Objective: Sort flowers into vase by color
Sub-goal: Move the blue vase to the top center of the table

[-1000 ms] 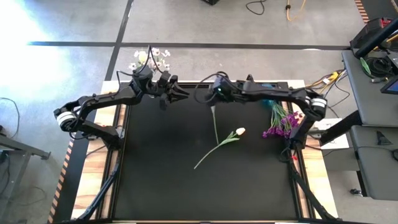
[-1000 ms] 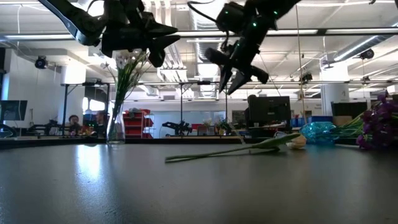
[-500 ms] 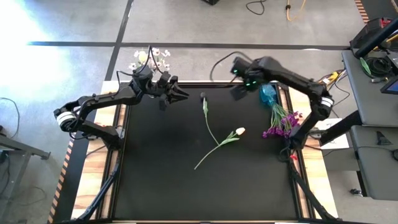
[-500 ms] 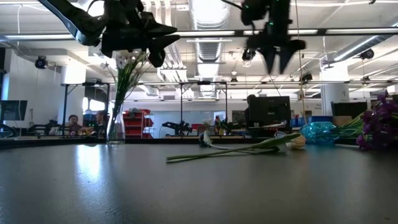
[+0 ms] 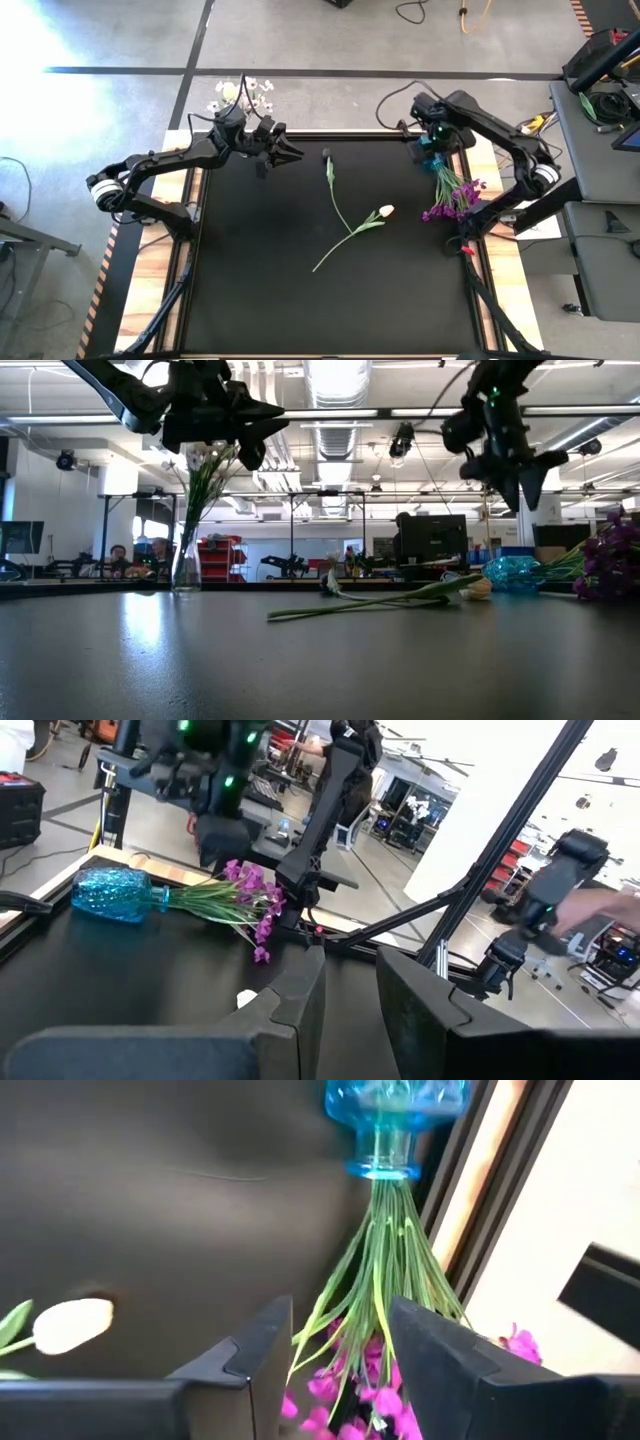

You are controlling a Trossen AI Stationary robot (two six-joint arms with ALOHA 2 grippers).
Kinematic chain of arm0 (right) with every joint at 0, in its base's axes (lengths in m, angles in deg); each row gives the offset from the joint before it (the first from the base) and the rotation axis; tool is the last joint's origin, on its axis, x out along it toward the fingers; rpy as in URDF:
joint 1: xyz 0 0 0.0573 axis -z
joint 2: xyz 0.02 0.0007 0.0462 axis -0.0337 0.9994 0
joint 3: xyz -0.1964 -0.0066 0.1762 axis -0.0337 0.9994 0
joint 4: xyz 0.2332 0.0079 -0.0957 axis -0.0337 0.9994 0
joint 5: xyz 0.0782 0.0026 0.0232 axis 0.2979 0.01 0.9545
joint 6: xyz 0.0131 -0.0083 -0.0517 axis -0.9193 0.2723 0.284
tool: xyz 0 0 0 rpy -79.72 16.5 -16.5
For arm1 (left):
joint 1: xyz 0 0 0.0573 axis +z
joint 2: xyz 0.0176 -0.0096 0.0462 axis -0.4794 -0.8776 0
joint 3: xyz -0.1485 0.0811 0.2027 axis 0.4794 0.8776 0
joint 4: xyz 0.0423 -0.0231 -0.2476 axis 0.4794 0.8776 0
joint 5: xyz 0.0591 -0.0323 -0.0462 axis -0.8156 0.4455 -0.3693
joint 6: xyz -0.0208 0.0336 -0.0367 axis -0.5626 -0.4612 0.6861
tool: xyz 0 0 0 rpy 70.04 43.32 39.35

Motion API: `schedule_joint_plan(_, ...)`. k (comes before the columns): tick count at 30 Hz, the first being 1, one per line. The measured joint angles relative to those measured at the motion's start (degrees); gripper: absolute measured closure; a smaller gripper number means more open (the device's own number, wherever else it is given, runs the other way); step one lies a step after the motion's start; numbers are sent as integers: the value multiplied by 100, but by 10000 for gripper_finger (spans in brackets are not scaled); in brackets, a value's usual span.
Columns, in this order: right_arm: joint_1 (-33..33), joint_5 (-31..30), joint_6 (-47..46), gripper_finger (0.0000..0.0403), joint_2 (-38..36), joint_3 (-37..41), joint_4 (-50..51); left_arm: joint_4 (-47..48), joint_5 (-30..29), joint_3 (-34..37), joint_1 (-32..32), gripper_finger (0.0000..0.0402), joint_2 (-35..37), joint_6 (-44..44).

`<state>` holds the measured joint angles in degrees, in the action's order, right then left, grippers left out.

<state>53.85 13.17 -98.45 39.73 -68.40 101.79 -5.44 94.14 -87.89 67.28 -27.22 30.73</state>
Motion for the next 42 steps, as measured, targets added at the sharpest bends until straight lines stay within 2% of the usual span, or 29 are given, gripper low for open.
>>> schedule_joint_plan(8, 260, -39, 31, 163, 272, 612, -890, 56, -1, 0, 0, 322, 0, 2)
schedule_joint_plan(15, 230, -630, -177, 126, 658, 737, -1184, 127, -7, 0, 0, 322, 0, 4)
schedule_joint_plan(29, 184, -1261, -391, 144, 1538, 724, -1223, 127, 0, 4, 0, 322, 0, -103)
schedule_joint_plan(42, 184, -1780, -541, 140, 2250, 567, -1248, 125, 28, 11, 0, 322, -7, -170)
